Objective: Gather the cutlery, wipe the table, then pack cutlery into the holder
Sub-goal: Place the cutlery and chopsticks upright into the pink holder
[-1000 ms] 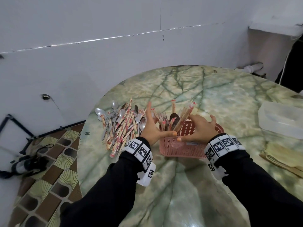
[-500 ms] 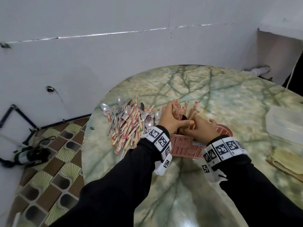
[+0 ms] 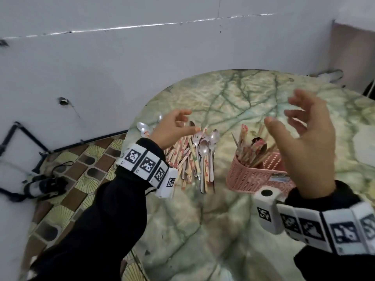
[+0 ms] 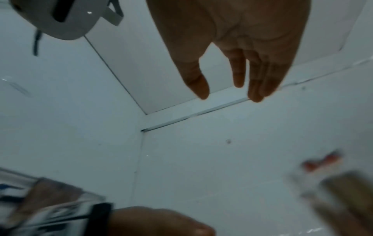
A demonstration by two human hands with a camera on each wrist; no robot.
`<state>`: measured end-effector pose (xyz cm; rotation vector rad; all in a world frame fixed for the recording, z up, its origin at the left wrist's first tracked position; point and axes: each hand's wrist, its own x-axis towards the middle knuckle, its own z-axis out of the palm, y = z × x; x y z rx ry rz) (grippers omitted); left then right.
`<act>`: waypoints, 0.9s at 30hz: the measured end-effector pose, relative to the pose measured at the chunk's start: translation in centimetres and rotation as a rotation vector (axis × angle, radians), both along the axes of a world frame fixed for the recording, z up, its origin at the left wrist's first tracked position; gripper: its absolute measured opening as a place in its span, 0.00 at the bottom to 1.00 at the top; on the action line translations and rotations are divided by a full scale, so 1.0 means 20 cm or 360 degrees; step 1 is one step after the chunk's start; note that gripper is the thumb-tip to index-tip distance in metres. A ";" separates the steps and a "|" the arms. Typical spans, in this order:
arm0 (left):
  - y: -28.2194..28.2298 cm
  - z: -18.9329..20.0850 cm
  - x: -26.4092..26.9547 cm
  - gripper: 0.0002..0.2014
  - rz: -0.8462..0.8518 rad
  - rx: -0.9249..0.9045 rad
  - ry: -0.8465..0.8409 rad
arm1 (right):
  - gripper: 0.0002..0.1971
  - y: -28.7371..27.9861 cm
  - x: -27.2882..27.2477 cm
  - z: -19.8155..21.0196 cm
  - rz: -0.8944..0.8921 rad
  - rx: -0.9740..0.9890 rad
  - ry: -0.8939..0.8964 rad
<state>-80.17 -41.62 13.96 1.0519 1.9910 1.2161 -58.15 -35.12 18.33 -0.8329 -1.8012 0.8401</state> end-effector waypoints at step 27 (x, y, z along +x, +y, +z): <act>0.31 -0.64 -0.28 0.12 -0.0078 -0.0927 0.0602 | 0.22 0.22 -0.94 -0.94 0.0014 -0.0965 -0.1399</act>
